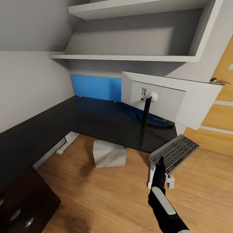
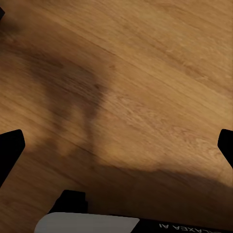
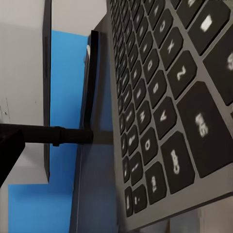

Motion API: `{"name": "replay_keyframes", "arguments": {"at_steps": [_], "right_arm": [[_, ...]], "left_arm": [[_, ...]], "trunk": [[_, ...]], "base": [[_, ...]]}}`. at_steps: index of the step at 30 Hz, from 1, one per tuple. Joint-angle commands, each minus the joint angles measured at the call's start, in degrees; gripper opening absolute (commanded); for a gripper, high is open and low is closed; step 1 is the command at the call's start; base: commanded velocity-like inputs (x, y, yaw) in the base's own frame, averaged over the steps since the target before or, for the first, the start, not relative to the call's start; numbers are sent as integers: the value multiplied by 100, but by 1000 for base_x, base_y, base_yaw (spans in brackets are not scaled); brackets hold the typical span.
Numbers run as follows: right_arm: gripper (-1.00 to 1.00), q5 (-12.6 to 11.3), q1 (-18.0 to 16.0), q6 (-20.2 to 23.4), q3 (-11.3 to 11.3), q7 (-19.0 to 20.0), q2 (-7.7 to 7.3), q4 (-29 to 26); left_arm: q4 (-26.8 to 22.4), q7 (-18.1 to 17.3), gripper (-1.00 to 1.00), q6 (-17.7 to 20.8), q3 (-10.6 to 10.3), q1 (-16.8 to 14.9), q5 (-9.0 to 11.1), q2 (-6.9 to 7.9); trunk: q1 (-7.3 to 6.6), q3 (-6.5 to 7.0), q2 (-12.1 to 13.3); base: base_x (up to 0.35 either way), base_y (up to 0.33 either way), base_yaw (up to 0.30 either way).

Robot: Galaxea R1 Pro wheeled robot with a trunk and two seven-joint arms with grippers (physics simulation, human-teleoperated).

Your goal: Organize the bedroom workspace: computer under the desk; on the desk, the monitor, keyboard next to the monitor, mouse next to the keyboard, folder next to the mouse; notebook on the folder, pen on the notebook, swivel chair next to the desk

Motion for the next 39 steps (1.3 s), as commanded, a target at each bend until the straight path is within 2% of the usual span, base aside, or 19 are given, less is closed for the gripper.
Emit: {"name": "replay_keyframes", "arguments": {"at_steps": [1,39], "right_arm": [[100,-60,-4,-27,14,39,-2,0],[100,-35,-4,-20,32,32,-2,9]], "left_arm": [[-8,43,100,10,-25,-2,48,5],[-8,50,100,11,-25,-2,48,5]], "trunk": [[0,-5,-3],[0,-5,-3]], "base": [[0,0,0],[-68,0,0]]}}
